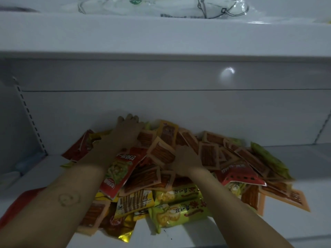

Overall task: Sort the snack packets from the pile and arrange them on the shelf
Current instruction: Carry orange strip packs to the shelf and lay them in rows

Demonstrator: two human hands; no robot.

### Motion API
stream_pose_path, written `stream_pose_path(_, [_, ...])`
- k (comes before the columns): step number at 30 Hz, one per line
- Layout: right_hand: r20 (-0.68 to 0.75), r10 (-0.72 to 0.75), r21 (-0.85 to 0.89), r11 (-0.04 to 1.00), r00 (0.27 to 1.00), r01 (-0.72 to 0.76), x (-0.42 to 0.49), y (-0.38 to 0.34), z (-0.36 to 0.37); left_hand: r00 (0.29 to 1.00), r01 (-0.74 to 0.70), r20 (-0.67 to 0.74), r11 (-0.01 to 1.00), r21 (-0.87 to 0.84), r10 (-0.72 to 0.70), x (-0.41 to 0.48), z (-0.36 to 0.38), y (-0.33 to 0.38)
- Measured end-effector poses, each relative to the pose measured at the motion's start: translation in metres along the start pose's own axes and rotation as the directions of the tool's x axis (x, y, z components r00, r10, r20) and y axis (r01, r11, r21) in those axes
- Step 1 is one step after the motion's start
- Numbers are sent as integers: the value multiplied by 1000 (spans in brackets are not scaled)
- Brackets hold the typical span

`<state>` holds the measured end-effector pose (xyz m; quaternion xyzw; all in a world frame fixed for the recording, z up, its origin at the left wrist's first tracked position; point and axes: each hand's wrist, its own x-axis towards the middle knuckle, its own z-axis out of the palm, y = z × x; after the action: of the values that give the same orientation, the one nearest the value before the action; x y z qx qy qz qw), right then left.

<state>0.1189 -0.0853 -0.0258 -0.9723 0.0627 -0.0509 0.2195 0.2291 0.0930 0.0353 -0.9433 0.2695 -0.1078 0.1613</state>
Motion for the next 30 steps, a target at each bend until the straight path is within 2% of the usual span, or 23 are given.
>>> stream_pose_path(4, [8,-34,63,997,999,34,-4,3,-8,998,9,-63,1000,-16,-10,-3,-1,1])
stream_pose_path(8, [-36,-80,192,978,996,85,-5,4,-30,976,8,-214,982,-191,-50,-13,-9,-3])
stream_pose_path(11, [-112,-117,285,948,987,145,-3,6,-55,956,71,-241,929,-363,-167,-22,-15,-5])
stream_pose_path(13, [-118,-96,484,864,988,142,-3,5,-67,943,92,-217,823,-561,-253,-25,-18,-6])
stream_pose_path(16, [-68,-85,795,598,994,105,1,-5,-71,932,124,-109,587,-800,-346,-34,-24,4])
stream_pose_path(18, [-21,-92,897,437,996,59,6,-17,-67,918,138,-46,426,-894,-393,-38,-26,16])
stream_pose_path(19, [-11,-87,911,409,996,46,9,-24,-63,912,125,-15,312,-942,-411,-41,-27,22])
stream_pose_path(21, [-32,-50,895,443,998,51,13,-38,-54,902,86,45,78,-993,-430,-48,-27,35])
stream_pose_path(22, [-56,-30,878,475,998,63,15,-44,-48,897,87,72,15,-996,-437,-53,-27,40])
stream_pose_path(23, [-80,-16,859,506,997,77,17,-50,-41,891,95,88,-6,-995,-445,-57,-26,44])
stream_pose_path(27, [-142,-32,713,690,989,124,19,-67,-17,863,113,82,32,-993,-498,-70,-22,52])
stream_pose_path(30, [-96,-48,691,716,994,101,18,-76,-8,843,39,51,-33,-999,-536,-79,-26,61])
